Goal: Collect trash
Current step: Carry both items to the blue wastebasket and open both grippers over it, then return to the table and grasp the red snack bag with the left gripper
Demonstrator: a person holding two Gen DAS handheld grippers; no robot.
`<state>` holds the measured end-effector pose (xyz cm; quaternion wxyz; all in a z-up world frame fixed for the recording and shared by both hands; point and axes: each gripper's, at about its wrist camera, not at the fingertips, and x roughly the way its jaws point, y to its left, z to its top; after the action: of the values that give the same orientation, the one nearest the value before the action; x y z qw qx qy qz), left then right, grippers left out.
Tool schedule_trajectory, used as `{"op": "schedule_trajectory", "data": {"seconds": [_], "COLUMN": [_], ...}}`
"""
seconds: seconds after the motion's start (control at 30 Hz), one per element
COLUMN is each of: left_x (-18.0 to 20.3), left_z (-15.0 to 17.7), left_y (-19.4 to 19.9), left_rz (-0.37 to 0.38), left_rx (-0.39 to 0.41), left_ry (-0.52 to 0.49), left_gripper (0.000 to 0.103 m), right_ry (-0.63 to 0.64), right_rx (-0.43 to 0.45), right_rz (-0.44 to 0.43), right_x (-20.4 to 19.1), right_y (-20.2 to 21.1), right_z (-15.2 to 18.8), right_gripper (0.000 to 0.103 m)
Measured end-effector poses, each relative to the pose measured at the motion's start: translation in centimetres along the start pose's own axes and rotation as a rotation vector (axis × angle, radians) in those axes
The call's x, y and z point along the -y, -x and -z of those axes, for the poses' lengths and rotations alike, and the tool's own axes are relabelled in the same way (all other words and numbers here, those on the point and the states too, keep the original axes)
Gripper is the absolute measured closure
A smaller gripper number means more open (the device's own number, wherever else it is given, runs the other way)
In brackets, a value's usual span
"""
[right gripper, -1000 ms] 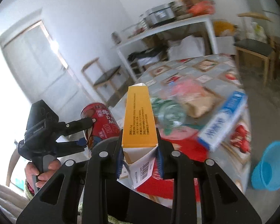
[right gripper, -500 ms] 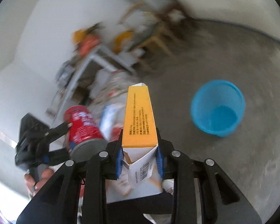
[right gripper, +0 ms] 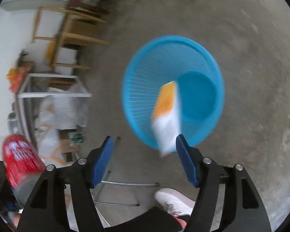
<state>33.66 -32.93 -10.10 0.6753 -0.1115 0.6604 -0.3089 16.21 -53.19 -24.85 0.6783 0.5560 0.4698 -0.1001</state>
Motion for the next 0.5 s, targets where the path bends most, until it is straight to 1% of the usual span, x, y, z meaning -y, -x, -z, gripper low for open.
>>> {"op": "schedule_trajectory", "data": {"seconds": [0.07, 0.17, 0.2, 0.23, 0.33, 0.43, 0.5], "left_x": [0.0, 0.5, 0.6, 0.7, 0.9, 0.8, 1.0], "left_z": [0.0, 0.4, 0.4, 0.4, 0.4, 0.7, 1.0], "left_y": [-1.7, -3.7, -4.4, -5.0, -6.3, -6.1, -5.3], "left_rz": [-0.016, -0.043, -0.054, -0.062, -0.085, -0.065, -0.048], "left_rx": [-0.031, -0.063, -0.069, -0.074, -0.088, -0.090, -0.085], "left_ry": [0.007, -0.014, -0.012, -0.007, 0.008, 0.042, 0.037], "left_gripper": [0.040, 0.041, 0.044, 0.044, 0.037, 0.036, 0.036], "right_ry": [-0.015, -0.018, -0.017, -0.017, -0.008, 0.000, -0.002], "right_rx": [0.018, 0.051, 0.056, 0.059, 0.054, 0.053, 0.055], "right_rz": [-0.010, 0.006, 0.010, 0.017, 0.047, 0.062, 0.060], "right_x": [2.2, 4.0, 4.6, 5.2, 6.9, 8.1, 8.5], "right_y": [0.8, 2.6, 3.1, 3.6, 5.2, 6.3, 7.0], "right_z": [1.2, 2.1, 2.8, 3.1, 4.9, 6.2, 6.7], "right_gripper": [0.037, 0.037, 0.038, 0.037, 0.038, 0.038, 0.038]}}
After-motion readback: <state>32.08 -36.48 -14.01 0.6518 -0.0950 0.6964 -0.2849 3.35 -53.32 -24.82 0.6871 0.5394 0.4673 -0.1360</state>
